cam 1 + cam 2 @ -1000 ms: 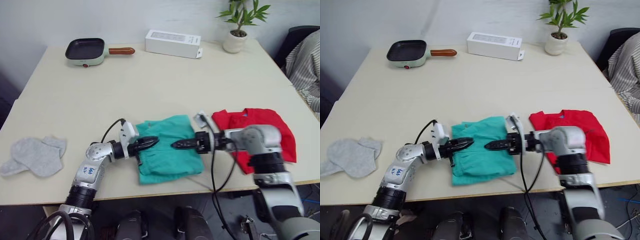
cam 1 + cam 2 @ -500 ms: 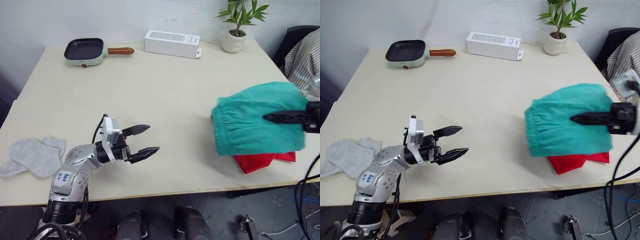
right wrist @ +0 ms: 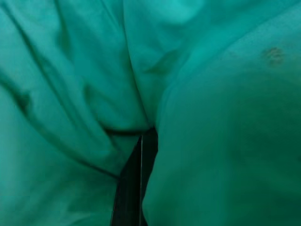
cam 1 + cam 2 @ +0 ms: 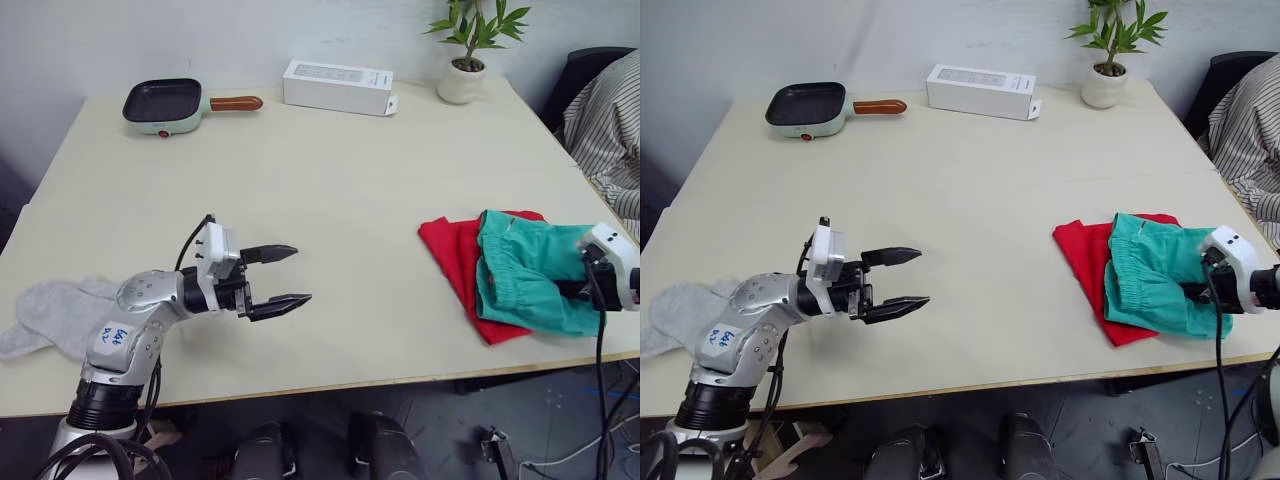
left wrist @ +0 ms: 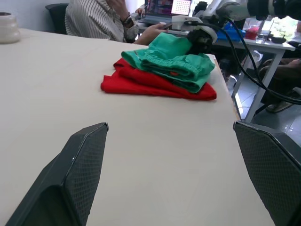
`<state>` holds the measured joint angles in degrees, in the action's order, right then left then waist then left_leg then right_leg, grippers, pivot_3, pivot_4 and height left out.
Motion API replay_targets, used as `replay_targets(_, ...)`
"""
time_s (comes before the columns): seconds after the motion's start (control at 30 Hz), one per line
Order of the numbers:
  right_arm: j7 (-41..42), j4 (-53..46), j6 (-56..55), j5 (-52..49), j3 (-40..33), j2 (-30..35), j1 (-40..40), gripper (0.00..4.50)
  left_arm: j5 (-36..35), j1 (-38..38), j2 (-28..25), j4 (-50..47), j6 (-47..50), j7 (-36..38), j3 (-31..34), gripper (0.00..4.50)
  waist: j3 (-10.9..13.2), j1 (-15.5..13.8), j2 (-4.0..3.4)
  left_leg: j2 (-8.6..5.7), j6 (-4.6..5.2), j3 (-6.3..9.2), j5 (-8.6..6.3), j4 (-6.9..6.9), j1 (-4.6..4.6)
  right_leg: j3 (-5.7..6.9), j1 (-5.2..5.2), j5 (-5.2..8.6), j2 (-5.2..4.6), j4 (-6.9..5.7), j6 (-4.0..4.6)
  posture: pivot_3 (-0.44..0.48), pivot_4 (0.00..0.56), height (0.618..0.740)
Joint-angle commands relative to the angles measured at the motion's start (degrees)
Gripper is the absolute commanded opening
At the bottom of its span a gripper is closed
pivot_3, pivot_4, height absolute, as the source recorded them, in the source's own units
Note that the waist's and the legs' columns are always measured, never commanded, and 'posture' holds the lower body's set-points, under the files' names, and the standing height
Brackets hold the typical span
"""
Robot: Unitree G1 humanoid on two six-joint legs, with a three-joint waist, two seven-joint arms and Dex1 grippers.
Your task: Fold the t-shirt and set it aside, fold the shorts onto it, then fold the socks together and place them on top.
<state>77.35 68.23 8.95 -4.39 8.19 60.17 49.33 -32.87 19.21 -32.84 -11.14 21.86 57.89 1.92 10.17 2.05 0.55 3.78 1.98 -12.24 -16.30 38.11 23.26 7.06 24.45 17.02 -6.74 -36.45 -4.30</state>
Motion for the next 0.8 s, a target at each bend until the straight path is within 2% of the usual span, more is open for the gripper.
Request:
replay_targets(0.03, 0.15, 1.86, -2.80, 1.28, -2.32, 0.10, 1.97, 0.50, 0.60, 0.56, -0.25, -0.70, -1.07, 0.45, 0.00, 4.50, 0.00, -0.02, 0.00, 0.01, 0.00, 0.00, 0.00, 0.00, 0.00, -0.15, 0.00, 0.00, 0.01, 0.00, 0.00, 0.000, 0.150, 0.740)
replay_targets(0.07, 0.14, 2.01, -3.92, 1.73, -2.63, 0.54, 2.58, 0.70, 0.64, 0.54, -0.03, -0.81, -1.05, 0.15, 0.02, 4.50, 0.01, -0.02, -0.01, 0.01, 0.00, 0.00, 0.00, 0.00, 0.00, -0.26, 0.00, 0.00, 0.02, -0.01, 0.00, 0.000, 0.150, 0.740)
replay_targets(0.2, 1.98, 2.69, -1.14, 5.01, -2.13, 3.91, 6.41, 2.06, 0.50, -0.26, -0.04, -1.36, -0.39, -0.42, 0.44, 4.50, 0.05, 0.07, -0.10, 0.03, -0.01, -0.05, 0.00, 0.00, 0.00, -0.52, 0.07, 0.00, 0.06, -0.07, 0.00, 0.000, 0.150, 0.740)
replay_targets(0.3, -1.14, 2.26, -6.08, 6.62, -3.54, 7.62, 8.76, 3.21, 0.92, -1.27, 0.16, -1.24, -2.79, -0.38, 1.38, 4.50, 0.12, 0.01, -0.27, 0.03, -0.03, -0.06, -0.01, -0.01, -0.01, -0.54, 0.10, 0.00, 0.05, -0.08, 0.00, 0.000, 0.150, 0.740)
replay_targets(0.43, -4.52, 0.72, -17.98, 7.60, -5.12, 11.02, 9.70, 4.46, 1.99, -2.37, -1.50, 0.03, -3.44, 0.05, 2.01, 4.50, 0.13, -0.01, -0.27, 0.04, -0.07, -0.06, -0.03, -0.02, -0.01, -0.54, 0.11, 0.00, 0.05, -0.07, 0.00, 0.000, 0.150, 0.740)
replay_targets(0.53, -8.37, -0.61, -26.84, 5.58, -9.00, 11.29, 10.88, 4.46, 2.97, -4.64, -3.53, 0.95, -4.69, 0.32, 3.51, 4.50, 0.13, 0.51, -0.27, 0.05, -0.09, -0.08, -0.05, -0.02, -0.05, -0.59, 0.10, 0.00, 0.05, -0.06, 0.00, 0.000, 0.150, 0.740)
replay_targets(0.63, -6.61, -3.98, -32.58, 1.93, -12.75, 9.62, 11.16, 4.46, 2.56, -7.00, -4.65, 1.32, -4.76, -0.06, 5.63, 4.50, 0.14, 1.26, -0.31, 0.09, -0.12, -0.11, -0.03, -0.06, -0.05, -0.62, 0.12, 0.00, 0.05, -0.07, 0.01, 0.000, 0.150, 0.740)
replay_targets(0.73, -1.97, -11.26, -28.93, -3.73, -15.59, 5.93, 8.22, 4.46, 2.56, -9.24, -5.98, 1.62, -5.17, 0.50, 7.51, 4.50, 0.14, 1.52, -0.30, 0.24, -0.19, -0.14, -0.03, -0.04, -0.10, -0.69, 0.11, 0.00, 0.07, -0.09, 0.01, 0.000, 0.150, 0.740)
replay_targets(0.8, -0.32, -22.36, -24.51, -8.94, -17.08, 1.88, 1.55, 4.46, 2.50, -10.69, -6.69, 1.32, -5.33, 0.26, 8.99, 4.50, 0.13, 1.37, -0.24, 0.33, -0.23, -0.14, -0.03, -0.01, -0.12, -0.71, 0.10, 0.01, 0.12, -0.10, 0.02, 0.000, 0.150, 0.740)
